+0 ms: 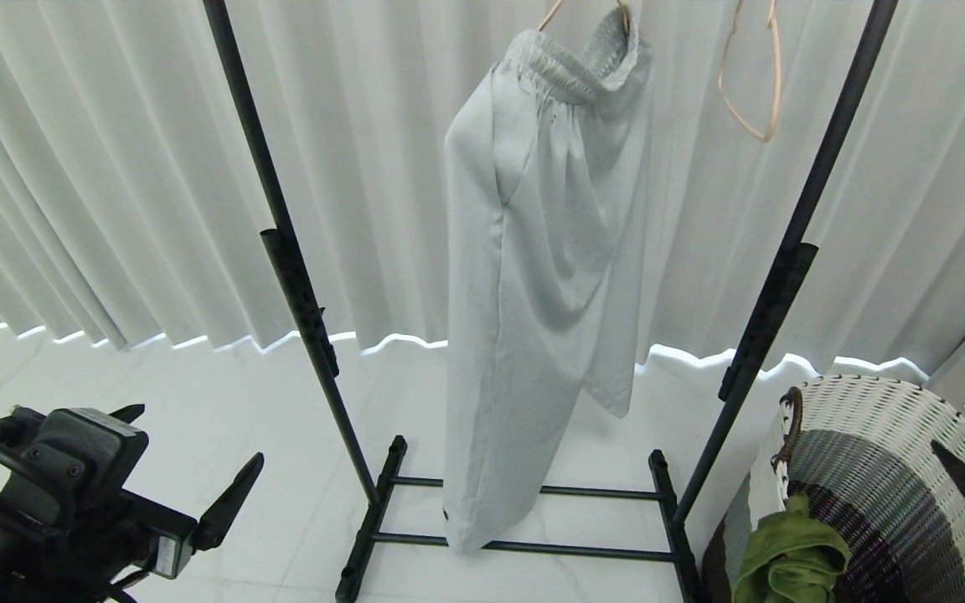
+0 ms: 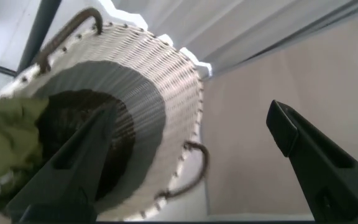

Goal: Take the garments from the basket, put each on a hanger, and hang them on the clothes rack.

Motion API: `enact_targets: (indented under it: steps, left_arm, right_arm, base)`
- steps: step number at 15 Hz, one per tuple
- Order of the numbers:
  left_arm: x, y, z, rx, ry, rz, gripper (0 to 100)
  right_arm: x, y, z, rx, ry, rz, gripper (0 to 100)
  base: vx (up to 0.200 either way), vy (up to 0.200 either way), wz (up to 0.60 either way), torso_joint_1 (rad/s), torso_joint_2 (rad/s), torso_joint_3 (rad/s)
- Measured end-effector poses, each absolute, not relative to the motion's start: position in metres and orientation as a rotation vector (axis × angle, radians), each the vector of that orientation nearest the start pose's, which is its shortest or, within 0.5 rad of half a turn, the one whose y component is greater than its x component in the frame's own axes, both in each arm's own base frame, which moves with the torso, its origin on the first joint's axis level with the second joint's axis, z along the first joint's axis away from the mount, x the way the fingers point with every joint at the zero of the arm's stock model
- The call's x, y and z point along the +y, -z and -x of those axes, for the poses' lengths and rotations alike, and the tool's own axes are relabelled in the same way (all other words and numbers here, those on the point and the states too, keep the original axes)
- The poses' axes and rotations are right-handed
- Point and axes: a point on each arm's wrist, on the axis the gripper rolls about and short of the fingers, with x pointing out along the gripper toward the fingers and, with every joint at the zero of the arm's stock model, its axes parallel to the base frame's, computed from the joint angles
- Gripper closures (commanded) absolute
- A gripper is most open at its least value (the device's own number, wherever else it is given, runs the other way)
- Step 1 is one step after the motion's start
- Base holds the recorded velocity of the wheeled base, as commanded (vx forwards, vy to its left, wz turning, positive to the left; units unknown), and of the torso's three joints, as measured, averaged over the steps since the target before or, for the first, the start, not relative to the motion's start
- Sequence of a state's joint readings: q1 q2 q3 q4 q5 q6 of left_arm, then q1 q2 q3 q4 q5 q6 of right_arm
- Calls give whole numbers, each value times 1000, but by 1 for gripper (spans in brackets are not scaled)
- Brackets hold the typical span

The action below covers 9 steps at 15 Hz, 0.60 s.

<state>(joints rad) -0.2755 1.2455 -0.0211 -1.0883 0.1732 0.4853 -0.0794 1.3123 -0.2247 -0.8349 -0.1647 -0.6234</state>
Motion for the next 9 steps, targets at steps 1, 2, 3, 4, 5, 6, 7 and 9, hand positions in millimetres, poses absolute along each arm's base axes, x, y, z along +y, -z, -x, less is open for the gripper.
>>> enact_targets:
  steps: [1,2,3,4,5,6,7,9]
  left_arm:
    - [-33,-132,-132,105,133,-518,0]
    - [-33,-132,-132,102,133,-517,0]
    - [-33,-132,-132,102,132,-518,0]
    - [-33,-133,-132,102,132,-519,0]
    - [-33,-132,-132,102,132,-519,0]
    - [-33,-132,-132,105,132,-519,0]
    - [-33,-131,-131,106,132,-520,0]
    - [-33,-131,-130,108,132,-521,0]
  right_arm:
    - [-17,-139,-174,351,146,601,0]
    - [-17,-134,-179,371,135,574,0]
    - [-17,-128,-185,397,105,534,0]
    - [-15,-120,-189,419,46,481,0]
    - [-13,-108,-188,463,-6,447,0]
    - [-11,-98,-186,507,-40,433,0]
    - [-9,-89,-182,549,-66,426,0]
    - [-6,-73,-174,625,-130,409,0]
  base:
    - [0,0,0,0,0,0]
    - [0,0,0,0,0,0]
    - [0,0,0,0,0,0]
    - [0,0,0,0,0,0]
    - [0,0,0,0,0,0]
    - [0,0,0,0,0,0]
    - [0,0,0,0,0,0]
    - [0,0,0,0,0,0]
